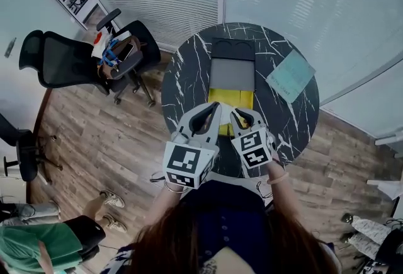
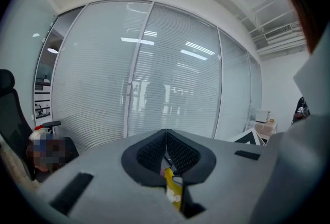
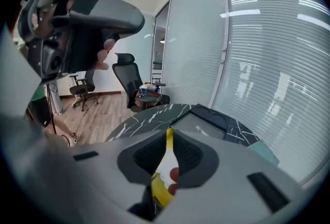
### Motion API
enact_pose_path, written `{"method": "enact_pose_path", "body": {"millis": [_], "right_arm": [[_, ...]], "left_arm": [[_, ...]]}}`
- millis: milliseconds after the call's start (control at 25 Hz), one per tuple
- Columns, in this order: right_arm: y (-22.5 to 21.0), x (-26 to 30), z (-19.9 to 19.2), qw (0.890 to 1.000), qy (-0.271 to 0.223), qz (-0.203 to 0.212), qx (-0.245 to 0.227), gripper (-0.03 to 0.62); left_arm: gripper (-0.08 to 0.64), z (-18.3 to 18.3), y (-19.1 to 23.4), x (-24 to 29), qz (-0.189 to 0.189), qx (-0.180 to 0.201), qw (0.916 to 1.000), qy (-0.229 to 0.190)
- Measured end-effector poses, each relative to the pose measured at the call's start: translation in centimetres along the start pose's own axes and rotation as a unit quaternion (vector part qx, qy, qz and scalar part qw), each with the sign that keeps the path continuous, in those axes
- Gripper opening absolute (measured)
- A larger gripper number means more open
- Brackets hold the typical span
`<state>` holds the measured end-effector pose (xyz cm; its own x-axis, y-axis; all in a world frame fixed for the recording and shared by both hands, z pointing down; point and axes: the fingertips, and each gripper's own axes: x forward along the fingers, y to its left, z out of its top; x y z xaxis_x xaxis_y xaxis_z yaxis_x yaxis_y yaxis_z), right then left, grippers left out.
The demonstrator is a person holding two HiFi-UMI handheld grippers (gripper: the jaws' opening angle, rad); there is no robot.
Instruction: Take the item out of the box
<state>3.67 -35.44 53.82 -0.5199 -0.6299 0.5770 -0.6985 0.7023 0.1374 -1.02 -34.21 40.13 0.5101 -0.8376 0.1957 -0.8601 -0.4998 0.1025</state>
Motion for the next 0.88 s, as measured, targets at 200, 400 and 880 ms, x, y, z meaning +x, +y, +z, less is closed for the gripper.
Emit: {"method": "enact_pose_path", "body": {"millis": [200, 400, 880], "right_arm": [[0.3, 1.4, -1.0, 1.0, 0.018, 0.013, -0.012, 0.029], [0.6, 2.8, -2.2, 0.999, 0.035, 0.022, -0.013, 0.084], [1.2, 6.2, -5.9, 0.994, 0.095, 0.045, -0.027, 0.101]], "left_arm": [[0.027, -0.3, 0.8, 0.6, 0.009, -0.001, 1.0, 0.003], [0.027, -0.3, 1.7, 1.1, 0.018, -0.002, 0.9998, 0.003], [0.028, -0.3, 2.9, 2.2, 0.024, -0.006, 0.9997, 0.005]]}}
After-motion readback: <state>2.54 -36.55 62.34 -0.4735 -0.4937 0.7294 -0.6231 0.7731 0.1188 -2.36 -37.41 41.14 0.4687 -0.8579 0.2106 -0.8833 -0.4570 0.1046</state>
